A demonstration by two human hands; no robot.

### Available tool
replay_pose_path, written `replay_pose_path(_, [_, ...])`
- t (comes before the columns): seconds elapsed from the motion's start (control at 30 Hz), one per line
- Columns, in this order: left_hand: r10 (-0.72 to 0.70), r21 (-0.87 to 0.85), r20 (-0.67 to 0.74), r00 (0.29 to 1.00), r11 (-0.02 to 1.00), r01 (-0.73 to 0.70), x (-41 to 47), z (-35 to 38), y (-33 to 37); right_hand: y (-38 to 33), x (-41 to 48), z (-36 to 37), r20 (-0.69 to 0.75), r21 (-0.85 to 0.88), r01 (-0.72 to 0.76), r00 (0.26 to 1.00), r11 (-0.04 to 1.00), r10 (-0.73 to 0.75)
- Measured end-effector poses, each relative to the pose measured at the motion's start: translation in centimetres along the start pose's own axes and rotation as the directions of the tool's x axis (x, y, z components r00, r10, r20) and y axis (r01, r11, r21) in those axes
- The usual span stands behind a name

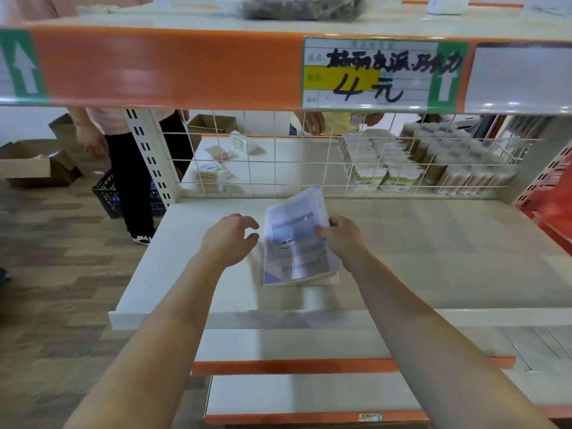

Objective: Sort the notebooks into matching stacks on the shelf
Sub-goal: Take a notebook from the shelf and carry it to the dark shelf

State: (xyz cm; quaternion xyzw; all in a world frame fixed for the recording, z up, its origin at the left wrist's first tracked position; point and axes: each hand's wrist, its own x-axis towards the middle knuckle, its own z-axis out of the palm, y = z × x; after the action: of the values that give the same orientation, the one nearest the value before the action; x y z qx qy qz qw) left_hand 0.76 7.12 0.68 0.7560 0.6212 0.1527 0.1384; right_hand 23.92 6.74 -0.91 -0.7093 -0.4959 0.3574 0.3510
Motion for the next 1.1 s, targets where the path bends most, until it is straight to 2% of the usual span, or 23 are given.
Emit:
replay_pose_path(0.3, [-0.033,-0.055,-0.001,0.999,0.998,0.033,-0.3,0.0,0.6,0.1,-0.6,-1.0,0.054,0.396,-0.009,0.998,0.918,-0.013])
replay_pose_path(0.47, [-0.127,-0.257,0.071,0.989,0.956,0.141,-0.8,0.2,1.8,0.0,-0.7,-1.4,0.116,0.568,-0.061,0.993,0.821,-0.006])
replay_pose_path(0.53, [-0.137,-0.5,0.133,0.982,0.846,0.185,-0.8,0.4,2.6,0.0,-0.6,-1.4,0.153,0.604,-0.077,0.988,0.794,-0.02])
replay_pose_path(0.6, [-0.127,-0.739,0.179,0.976,0.638,0.219,-0.9,0.4,3.4,-0.2,-0.5,-1.2,0.187,0.627,-0.082,0.981,0.774,-0.047])
replay_pose_path(0.67, [-0.128,-0.84,0.151,0.98,0.506,0.195,-1.1,0.2,3.8,-0.6,-0.5,-0.9,0.203,0.651,-0.061,0.975,0.757,-0.096])
replay_pose_path(0.73, [-0.144,-0.893,0.095,0.985,0.425,0.148,-1.4,-0.2,3.7,-0.9,-0.3,-0.7,0.216,0.673,-0.018,0.961,0.74,-0.173])
replay_pose_path(0.83, [-0.138,-0.927,0.032,0.99,0.366,0.081,-2.1,-1.1,2.7,-1.3,-0.3,0.1,0.281,0.67,0.009,0.923,0.742,-0.264])
replay_pose_path(0.97, [-0.139,-0.941,-0.018,0.99,0.336,0.03,-4.0,-2.4,1.0,-2.8,-1.0,2.6,0.406,0.621,-0.07,0.88,0.781,-0.244])
replay_pose_path(1.1, [-0.272,-0.939,-0.045,0.961,0.34,0.052,-7.3,-4.1,-2.1,-4.7,-2.1,6.8,0.511,0.565,-0.117,0.827,0.817,-0.235])
